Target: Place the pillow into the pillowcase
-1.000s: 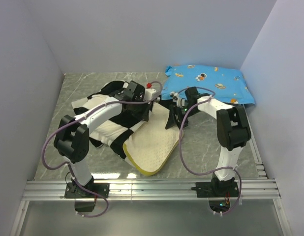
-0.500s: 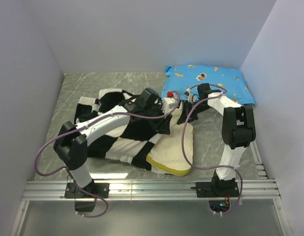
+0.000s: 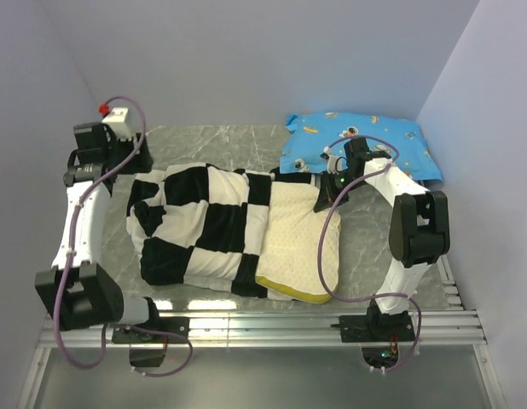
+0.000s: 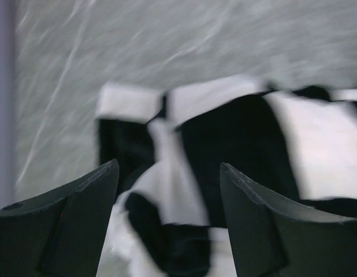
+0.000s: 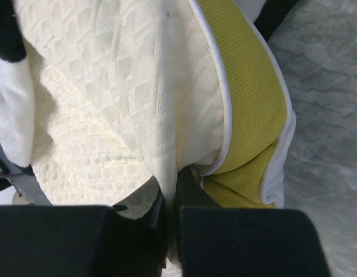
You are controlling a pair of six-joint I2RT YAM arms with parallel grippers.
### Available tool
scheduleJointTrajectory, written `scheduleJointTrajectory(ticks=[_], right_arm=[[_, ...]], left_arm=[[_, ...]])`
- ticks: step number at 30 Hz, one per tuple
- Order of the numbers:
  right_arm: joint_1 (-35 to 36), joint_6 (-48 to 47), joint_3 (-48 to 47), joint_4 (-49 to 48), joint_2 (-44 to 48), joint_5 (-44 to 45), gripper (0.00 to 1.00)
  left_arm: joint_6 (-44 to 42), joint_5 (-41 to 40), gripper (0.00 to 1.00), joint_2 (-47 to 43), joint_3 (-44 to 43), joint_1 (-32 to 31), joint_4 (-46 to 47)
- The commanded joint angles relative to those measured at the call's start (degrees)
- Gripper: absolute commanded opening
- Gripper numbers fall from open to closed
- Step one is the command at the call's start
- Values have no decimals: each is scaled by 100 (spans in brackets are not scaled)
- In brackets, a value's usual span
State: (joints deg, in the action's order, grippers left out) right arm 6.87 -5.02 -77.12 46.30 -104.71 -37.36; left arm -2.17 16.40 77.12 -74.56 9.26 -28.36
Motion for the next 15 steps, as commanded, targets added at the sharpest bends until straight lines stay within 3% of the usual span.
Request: scheduleJointTrajectory(ticks=[1, 4, 7, 13, 15], right_arm=[[-63, -157, -83, -25, 520, 132, 18], [-63, -236, -294, 159, 679, 273, 35], [-72, -272, -488, 414, 776, 501, 67], [-55, -386, -287, 696, 803, 827, 73], [-63, -395, 2, 670, 768, 775, 73]], left_arm=[[-670, -1025, 75, 724, 557, 523, -83], [-732, -1131, 71, 1427, 610, 858, 181], [-732, -1130, 72, 1946, 592, 902, 427], [-495, -1316, 71, 2702, 610, 902, 954], [-389, -1280, 66, 3036, 549, 902, 1025]])
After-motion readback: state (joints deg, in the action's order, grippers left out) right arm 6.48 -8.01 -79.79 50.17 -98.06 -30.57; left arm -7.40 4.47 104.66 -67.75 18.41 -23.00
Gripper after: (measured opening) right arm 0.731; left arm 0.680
